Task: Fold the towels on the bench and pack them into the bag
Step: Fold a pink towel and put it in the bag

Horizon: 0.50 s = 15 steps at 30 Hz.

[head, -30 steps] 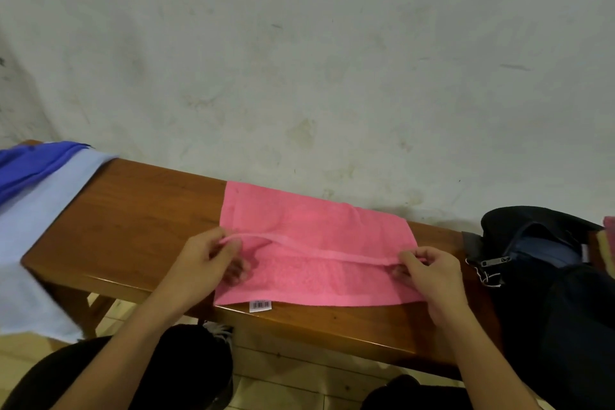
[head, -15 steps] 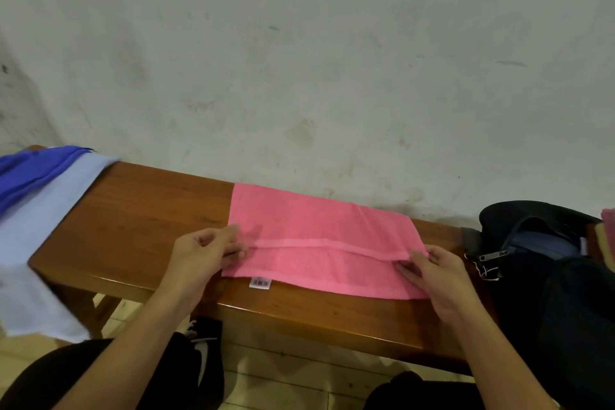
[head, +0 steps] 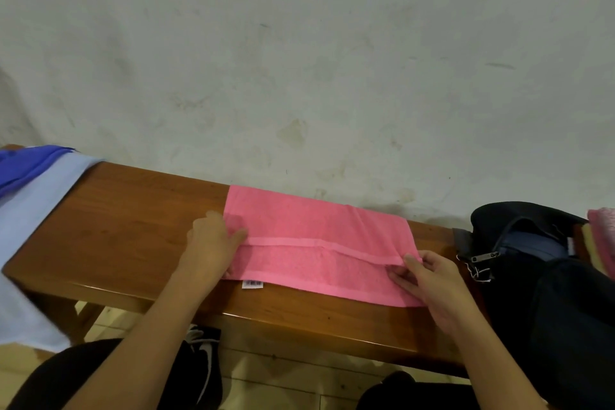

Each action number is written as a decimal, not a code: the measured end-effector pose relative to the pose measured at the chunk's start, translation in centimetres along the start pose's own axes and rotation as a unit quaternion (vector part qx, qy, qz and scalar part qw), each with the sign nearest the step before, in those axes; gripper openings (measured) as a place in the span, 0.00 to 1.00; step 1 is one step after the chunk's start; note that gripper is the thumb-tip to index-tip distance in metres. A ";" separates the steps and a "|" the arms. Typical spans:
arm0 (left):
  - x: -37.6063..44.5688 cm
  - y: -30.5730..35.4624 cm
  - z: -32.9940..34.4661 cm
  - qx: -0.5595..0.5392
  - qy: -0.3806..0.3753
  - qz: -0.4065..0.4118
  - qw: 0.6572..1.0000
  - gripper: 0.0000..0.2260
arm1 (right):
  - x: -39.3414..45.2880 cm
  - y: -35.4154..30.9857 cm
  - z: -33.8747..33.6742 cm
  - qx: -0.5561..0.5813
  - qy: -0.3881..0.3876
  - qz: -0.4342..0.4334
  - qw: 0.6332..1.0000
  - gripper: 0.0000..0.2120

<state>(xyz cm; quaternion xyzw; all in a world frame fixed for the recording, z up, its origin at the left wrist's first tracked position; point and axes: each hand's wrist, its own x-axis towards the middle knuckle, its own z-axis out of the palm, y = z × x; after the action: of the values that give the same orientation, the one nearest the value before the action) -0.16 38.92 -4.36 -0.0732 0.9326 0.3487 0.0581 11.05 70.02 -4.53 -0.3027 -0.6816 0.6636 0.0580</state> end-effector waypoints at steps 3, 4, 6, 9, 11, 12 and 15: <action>0.1 0.0 0.2 0.073 -0.012 0.012 0.997 0.11 | -0.1 0.2 -0.1 -0.012 0.010 -0.009 1.000 0.07; 0.2 0.0 0.1 0.067 -0.025 0.005 0.997 0.10 | -0.2 0.2 -0.1 -0.013 0.011 -0.010 1.000 0.07; 0.3 0.0 -0.3 0.021 -0.047 -0.013 0.999 0.10 | -0.3 0.2 -0.1 -0.013 0.011 -0.012 1.000 0.07; 0.4 0.2 -0.7 -0.045 -0.043 -0.020 0.998 0.08 | -0.3 0.2 -0.3 -0.022 0.010 -0.015 1.000 0.07; 0.3 0.2 -0.7 -0.093 -0.019 -0.010 0.995 0.05 | -0.4 0.2 -0.3 -0.037 0.007 -0.022 0.999 0.07; 0.2 0.2 -0.7 -0.129 -0.010 -0.012 0.992 0.05 | -0.3 0.2 -0.3 -0.042 0.007 -0.025 0.999 0.07; -0.2 0.3 -1.2 -0.252 -0.001 -0.030 0.967 0.16 | -0.4 0.2 -0.4 -0.049 0.014 -0.026 0.998 0.07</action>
<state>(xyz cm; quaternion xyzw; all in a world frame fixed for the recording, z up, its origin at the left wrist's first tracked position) -0.06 38.43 -3.23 -0.1130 0.8120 0.5706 0.0491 11.61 70.17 -4.60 -0.2969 -0.7201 0.6233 0.0696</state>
